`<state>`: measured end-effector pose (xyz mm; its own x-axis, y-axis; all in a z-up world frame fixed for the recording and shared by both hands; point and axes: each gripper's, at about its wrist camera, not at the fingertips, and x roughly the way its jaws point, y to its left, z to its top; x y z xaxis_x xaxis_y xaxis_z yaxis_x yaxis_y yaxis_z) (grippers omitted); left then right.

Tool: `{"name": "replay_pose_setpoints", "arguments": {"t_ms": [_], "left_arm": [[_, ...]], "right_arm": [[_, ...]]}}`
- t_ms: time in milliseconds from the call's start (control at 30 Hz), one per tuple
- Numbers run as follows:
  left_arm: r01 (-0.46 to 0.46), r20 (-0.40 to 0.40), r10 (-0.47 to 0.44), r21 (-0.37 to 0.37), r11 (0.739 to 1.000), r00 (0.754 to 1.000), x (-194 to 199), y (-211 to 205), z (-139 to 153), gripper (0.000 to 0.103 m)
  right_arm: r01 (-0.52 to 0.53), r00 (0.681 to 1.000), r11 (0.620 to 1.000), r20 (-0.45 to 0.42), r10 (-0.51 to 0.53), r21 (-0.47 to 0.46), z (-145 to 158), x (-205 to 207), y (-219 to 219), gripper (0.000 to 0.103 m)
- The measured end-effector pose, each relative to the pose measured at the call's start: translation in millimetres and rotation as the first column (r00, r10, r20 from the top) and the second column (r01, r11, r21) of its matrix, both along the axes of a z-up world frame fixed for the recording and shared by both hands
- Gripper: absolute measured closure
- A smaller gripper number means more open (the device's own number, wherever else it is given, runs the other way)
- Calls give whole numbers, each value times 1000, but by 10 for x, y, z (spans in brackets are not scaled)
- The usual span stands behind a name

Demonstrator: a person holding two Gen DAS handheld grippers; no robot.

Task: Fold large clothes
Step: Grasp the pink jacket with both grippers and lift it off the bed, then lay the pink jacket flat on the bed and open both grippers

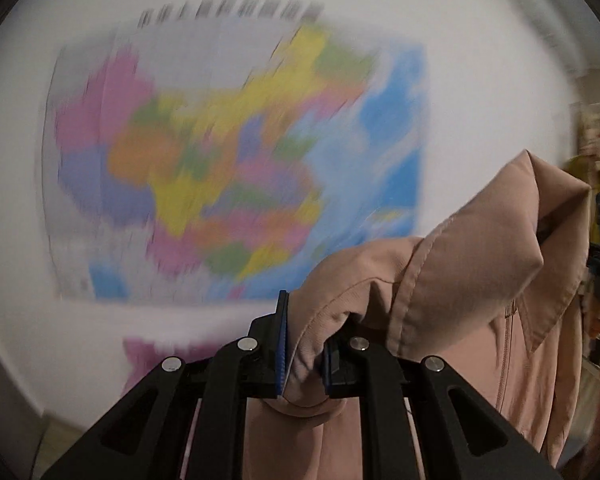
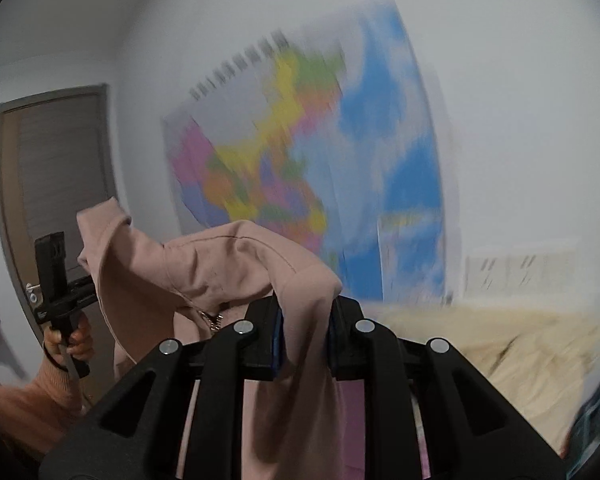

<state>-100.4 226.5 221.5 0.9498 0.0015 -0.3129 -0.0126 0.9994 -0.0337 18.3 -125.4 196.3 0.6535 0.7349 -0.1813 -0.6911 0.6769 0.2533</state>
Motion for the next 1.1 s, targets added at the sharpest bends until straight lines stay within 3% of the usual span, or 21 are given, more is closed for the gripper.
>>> {"name": "replay_pose_setpoints", "arguments": {"t_ms": [67,167,233,333,433,500,567,633,700,733,800,867,933,1033,1100], "left_arm": [[-62,-75,60,-25,998,995,404,179,-392,92],[-111,-227,98,-45,993,969,898,355,-987,92],[-127,-352,96,-67,990,931,1245,469,-1462,92],[-171,-459,106,-104,980,882,1649,648,-1970,92],[-187,-495,80,-171,967,865,1883,810,-2159,92],[-165,-501,60,-168,972,863,2013,840,-2165,91],[-150,-515,57,-140,979,855,2104,803,-2177,83],[-136,-533,29,-163,977,845,2270,829,-2240,73],[-149,-574,30,-162,975,818,2424,823,-2345,50],[-163,-591,41,-154,975,806,2466,851,-2374,40],[-153,-582,17,-186,971,813,2409,909,-2332,39],[-99,-544,-67,-270,958,836,2253,971,-2215,32],[-31,-480,-132,-316,948,868,1986,1022,-2053,29],[39,-416,-159,-282,958,895,1538,1060,-1889,23],[64,-412,-163,-243,968,897,1323,1053,-1874,22]], "right_arm": [[4,994,999,-104,-9,-50,-307,532,315,86],[7,965,991,-258,-41,-131,-917,1251,679,86],[5,937,986,-343,-63,-168,-1314,1571,805,86],[1,894,980,-438,-89,-197,-1775,1979,920,86],[0,862,982,-497,-96,-190,-2025,2243,975,86],[0,858,977,-502,-109,-212,-2046,2343,1018,86],[14,847,977,-517,-124,-211,-2097,2520,1033,84],[29,825,979,-548,-137,-201,-2164,2617,1011,83],[32,825,975,-544,-151,-222,-2168,2638,1014,78],[24,829,974,-540,-145,-224,-2140,2600,1020,70],[21,837,977,-531,-134,-214,-2067,2494,966,58],[42,857,975,-493,-148,-220,-1941,2275,823,27],[82,890,957,-411,-197,-280,-1828,1977,683,15],[43,908,953,-386,-163,-301,-1853,1482,478,13],[7,901,939,-404,-155,-344,-2044,1085,370,12]]}}
